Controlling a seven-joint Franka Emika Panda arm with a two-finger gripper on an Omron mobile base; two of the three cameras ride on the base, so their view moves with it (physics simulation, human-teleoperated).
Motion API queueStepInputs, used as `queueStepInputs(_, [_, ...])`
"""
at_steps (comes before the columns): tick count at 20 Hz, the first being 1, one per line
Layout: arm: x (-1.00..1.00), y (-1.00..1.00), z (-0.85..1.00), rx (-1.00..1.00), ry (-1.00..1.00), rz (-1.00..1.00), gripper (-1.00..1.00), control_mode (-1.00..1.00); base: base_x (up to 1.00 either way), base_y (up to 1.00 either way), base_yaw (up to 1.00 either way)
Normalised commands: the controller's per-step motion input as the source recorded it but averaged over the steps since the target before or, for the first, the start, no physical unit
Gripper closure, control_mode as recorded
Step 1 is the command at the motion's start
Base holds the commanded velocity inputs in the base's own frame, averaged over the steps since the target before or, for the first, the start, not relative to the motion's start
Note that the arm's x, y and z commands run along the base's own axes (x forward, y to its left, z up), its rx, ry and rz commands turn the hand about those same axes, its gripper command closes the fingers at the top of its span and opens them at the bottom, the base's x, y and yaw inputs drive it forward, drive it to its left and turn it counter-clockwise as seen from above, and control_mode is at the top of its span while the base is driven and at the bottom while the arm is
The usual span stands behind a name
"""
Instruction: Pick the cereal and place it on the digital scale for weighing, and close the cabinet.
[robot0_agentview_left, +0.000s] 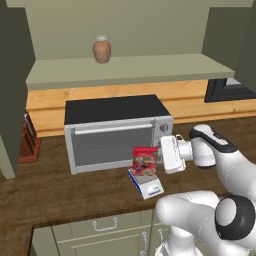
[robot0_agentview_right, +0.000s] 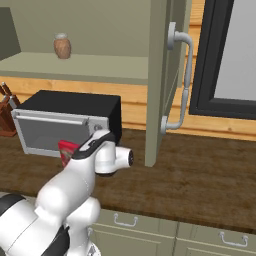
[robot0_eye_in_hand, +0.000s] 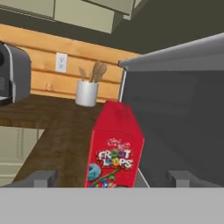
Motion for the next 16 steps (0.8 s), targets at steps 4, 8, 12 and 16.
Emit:
queueStepInputs(4, [-0.03,-0.39,0.0,0.0,-0.06,0.0,-1.0,-1.0,0.0,0.0,0.0])
queueStepInputs(8, [-0.41,-0.49,0.01,0.02,-0.2,0.0,-1.0,-1.0,0.0,0.0,0.0])
queueStepInputs(12, [-0.81,-0.3,0.17,0.02,-0.36,0.0,-1.0,-1.0,0.0,0.0,0.0])
queueStepInputs(16, [-0.83,-0.18,0.44,0.01,-0.43,-0.03,-1.0,-1.0,0.0,0.0,0.0])
